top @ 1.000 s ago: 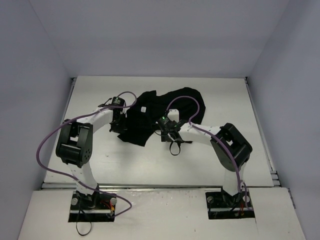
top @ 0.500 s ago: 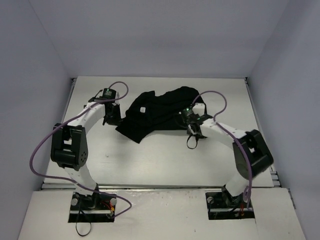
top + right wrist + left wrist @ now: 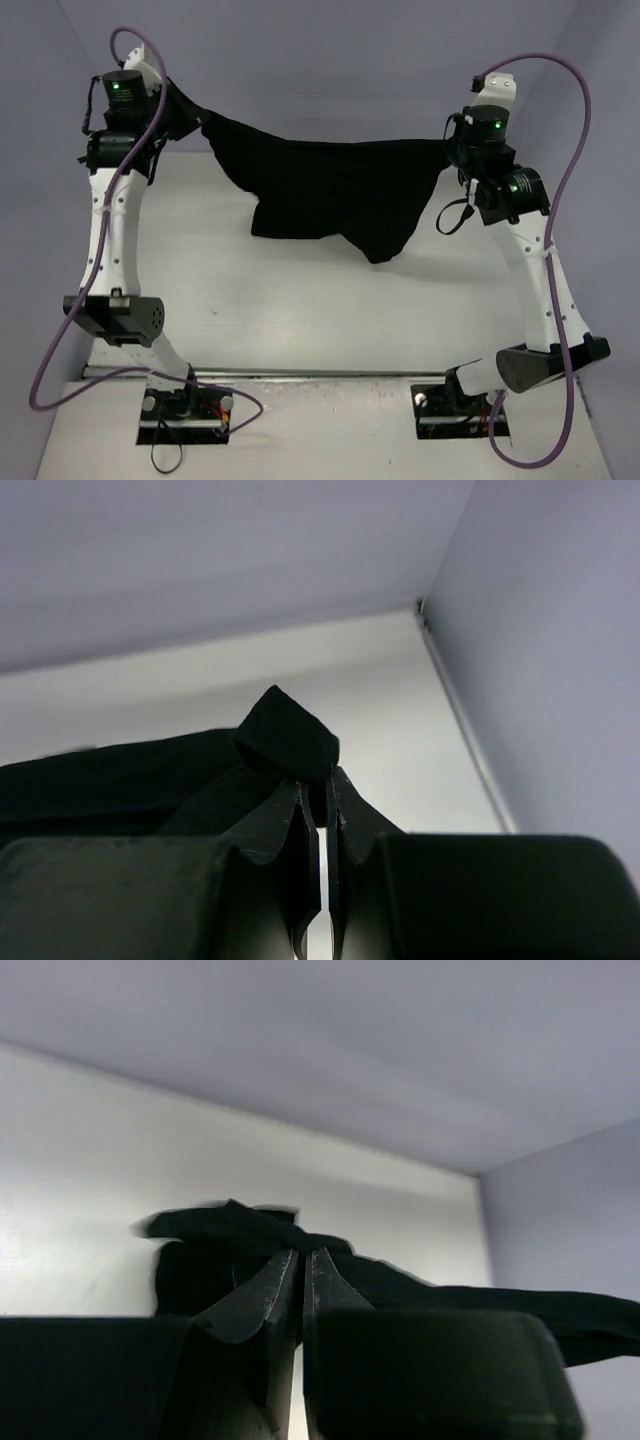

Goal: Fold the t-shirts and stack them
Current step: Flatten out the tshirt, then grap the side of the flattened tshirt closest away from the robot with both arms

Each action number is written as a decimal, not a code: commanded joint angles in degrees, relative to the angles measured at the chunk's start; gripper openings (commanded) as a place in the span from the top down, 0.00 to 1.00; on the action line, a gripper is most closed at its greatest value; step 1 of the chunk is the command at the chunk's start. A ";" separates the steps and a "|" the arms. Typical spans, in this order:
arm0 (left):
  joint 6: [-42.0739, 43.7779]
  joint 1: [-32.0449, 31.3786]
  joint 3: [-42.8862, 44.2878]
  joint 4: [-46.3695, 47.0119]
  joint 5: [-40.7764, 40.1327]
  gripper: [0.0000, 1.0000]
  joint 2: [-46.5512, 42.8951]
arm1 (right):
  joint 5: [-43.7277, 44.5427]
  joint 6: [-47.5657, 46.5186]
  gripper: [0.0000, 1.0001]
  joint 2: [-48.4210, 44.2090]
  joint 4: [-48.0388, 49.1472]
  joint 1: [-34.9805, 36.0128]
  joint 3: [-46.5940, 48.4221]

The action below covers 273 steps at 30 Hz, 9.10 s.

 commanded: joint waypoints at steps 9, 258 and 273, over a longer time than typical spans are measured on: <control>-15.29 6.93 29.44 8.70 6.18 1.00 6.34 | -9.42 -17.91 1.00 12.44 1.17 -1.79 30.66; -19.56 -33.06 -76.27 7.39 -16.53 1.00 -18.63 | -22.11 16.12 0.41 14.10 24.98 -25.79 -49.42; -18.98 -32.70 -76.52 5.53 -17.37 1.00 -21.24 | -21.71 15.07 0.46 16.35 25.48 -24.91 -49.29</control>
